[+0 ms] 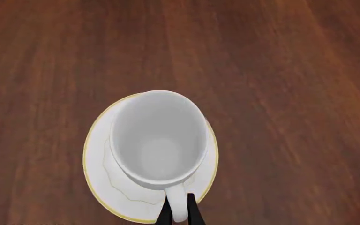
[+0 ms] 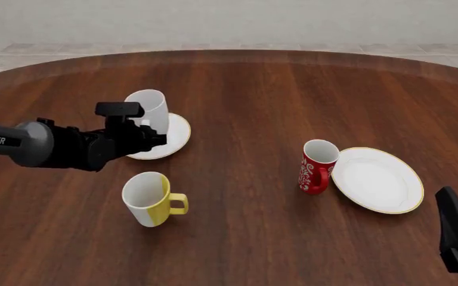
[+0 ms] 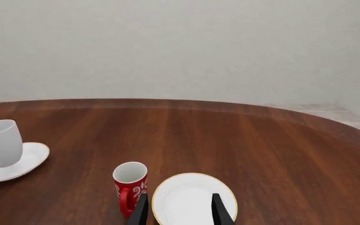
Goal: Put the white mug on the left plate.
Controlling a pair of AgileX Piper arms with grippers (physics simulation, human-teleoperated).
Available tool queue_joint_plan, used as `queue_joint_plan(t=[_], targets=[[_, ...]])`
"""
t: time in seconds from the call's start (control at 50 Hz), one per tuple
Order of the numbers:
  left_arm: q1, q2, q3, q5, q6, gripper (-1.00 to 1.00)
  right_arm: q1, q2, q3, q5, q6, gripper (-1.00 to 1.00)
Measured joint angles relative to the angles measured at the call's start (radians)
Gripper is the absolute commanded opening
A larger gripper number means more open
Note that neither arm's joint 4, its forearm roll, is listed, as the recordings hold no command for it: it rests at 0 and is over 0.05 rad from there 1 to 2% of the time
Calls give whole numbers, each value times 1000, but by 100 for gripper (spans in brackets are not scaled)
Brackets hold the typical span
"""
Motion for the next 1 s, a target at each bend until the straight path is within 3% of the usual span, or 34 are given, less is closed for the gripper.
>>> queue_joint_plan(t=[0.78, 0.8, 1.0], targets=[[17, 33, -15, 0, 30, -100, -1, 0, -1, 0, 4, 100], [17, 34, -15, 0, 30, 100, -1, 0, -1, 0, 4, 100], [18, 37, -16, -3, 34, 100, -2, 0, 0, -1, 4, 100]])
